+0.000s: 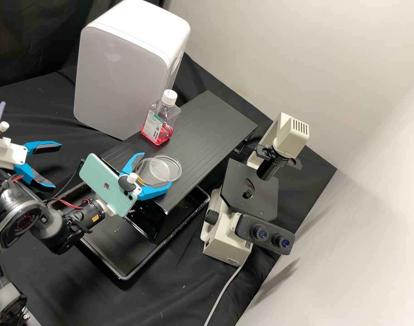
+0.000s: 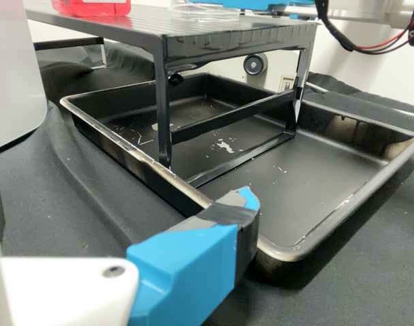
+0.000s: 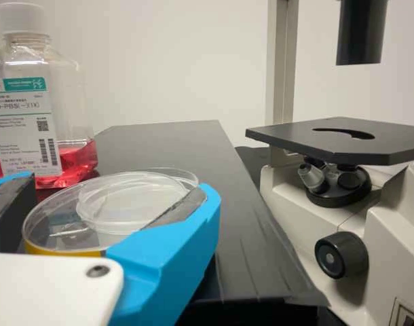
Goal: Remove the lid from the petri dish
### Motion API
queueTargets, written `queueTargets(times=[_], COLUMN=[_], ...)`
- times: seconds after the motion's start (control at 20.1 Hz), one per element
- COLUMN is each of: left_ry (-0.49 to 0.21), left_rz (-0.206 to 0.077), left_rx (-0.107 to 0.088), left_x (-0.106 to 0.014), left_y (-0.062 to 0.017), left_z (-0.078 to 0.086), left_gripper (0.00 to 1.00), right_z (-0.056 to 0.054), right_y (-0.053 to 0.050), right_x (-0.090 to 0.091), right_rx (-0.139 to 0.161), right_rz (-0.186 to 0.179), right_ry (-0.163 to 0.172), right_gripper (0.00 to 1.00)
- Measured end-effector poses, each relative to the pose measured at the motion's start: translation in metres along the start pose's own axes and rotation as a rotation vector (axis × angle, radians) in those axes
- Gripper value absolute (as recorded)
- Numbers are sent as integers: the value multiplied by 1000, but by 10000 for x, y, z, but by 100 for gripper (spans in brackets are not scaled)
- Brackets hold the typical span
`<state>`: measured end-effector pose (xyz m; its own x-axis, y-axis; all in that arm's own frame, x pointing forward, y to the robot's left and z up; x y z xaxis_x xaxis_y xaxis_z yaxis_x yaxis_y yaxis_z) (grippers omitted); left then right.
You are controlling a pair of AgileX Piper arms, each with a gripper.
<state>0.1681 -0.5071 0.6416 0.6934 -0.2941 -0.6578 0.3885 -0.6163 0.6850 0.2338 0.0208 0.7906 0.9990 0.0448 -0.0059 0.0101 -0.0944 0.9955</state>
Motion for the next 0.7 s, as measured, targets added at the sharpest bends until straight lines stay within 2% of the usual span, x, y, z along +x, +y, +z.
queueTargets(times=[0.25,0.3,0.7], left_ry=[0,0,0], left_rz=[0,0,0], left_rx=[0,0,0], left_x=[0,0,0], left_y=[0,0,0], left_z=[0,0,0], left_gripper=[100,100,100], right_z=[-15,-6,14], right_y=[-24,-32,-49], right_x=[0,3,8], right_rx=[0,0,0], right_rz=[-11,-14,-21], right_ry=[7,3,-6], right_gripper=[0,100,100])
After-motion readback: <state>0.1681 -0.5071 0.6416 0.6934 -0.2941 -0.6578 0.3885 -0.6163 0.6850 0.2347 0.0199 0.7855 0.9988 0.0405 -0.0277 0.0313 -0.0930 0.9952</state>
